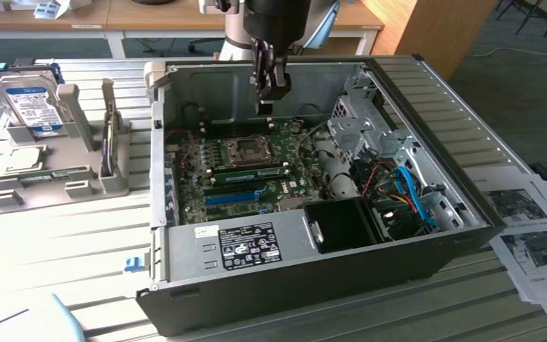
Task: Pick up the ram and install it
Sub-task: 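Press down the ram until it locks into place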
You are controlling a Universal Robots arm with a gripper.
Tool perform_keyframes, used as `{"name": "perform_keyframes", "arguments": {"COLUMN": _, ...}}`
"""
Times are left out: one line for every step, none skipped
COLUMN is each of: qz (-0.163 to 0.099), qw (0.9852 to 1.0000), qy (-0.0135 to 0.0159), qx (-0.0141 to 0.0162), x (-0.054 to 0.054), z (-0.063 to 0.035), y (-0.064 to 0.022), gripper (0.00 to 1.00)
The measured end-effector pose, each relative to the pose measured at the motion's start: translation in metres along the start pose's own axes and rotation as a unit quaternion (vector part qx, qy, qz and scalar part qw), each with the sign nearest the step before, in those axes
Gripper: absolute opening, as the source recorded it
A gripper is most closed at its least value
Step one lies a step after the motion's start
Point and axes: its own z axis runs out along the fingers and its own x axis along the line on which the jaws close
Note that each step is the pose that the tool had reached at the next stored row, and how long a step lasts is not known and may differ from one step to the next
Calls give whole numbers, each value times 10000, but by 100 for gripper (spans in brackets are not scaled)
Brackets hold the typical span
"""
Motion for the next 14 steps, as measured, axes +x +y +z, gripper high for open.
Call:
{"name": "perform_keyframes", "arguments": {"qz": 33, "qw": 10000, "qy": 0, "qx": 0, "x": 0, "z": 0, "y": 0, "gripper": 9}}
{"name": "perform_keyframes", "arguments": {"qz": 75, "qw": 10000, "qy": 0, "qx": 0, "x": 0, "z": 0, "y": 0, "gripper": 9}}
{"name": "perform_keyframes", "arguments": {"qz": 127, "qw": 9999, "qy": 0, "qx": -1, "x": 0, "z": 0, "y": 0, "gripper": 9}}
{"name": "perform_keyframes", "arguments": {"qz": 182, "qw": 9998, "qy": 0, "qx": -1, "x": 0, "z": 0, "y": 0, "gripper": 9}}
{"name": "perform_keyframes", "arguments": {"qz": 251, "qw": 9997, "qy": -2, "qx": -1, "x": 0, "z": 2, "y": 0, "gripper": 9}}
{"name": "perform_keyframes", "arguments": {"qz": 321, "qw": 9995, "qy": -2, "qx": -2, "x": 0, "z": 2, "y": 0, "gripper": 9}}
{"name": "perform_keyframes", "arguments": {"qz": 393, "qw": 9992, "qy": -3, "qx": -2, "x": 0, "z": 3, "y": 0, "gripper": 9}}
{"name": "perform_keyframes", "arguments": {"qz": 465, "qw": 9989, "qy": -3, "qx": -2, "x": 0, "z": 4, "y": 0, "gripper": 9}}
{"name": "perform_keyframes", "arguments": {"qz": 538, "qw": 9986, "qy": -4, "qx": -3, "x": 0, "z": 4, "y": 0, "gripper": 9}}
{"name": "perform_keyframes", "arguments": {"qz": 611, "qw": 9981, "qy": -5, "qx": -3, "x": 0, "z": 5, "y": 0, "gripper": 9}}
{"name": "perform_keyframes", "arguments": {"qz": 687, "qw": 9976, "qy": -6, "qx": -3, "x": 0, "z": 6, "y": 0, "gripper": 9}}
{"name": "perform_keyframes", "arguments": {"qz": 758, "qw": 9971, "qy": -6, "qx": -4, "x": 0, "z": 7, "y": 0, "gripper": 9}}
{"name": "perform_keyframes", "arguments": {"qz": 828, "qw": 9966, "qy": -7, "qx": -4, "x": 0, "z": 7, "y": 0, "gripper": 9}}
{"name": "perform_keyframes", "arguments": {"qz": 900, "qw": 9959, "qy": -8, "qx": -4, "x": 0, "z": 8, "y": 0, "gripper": 9}}
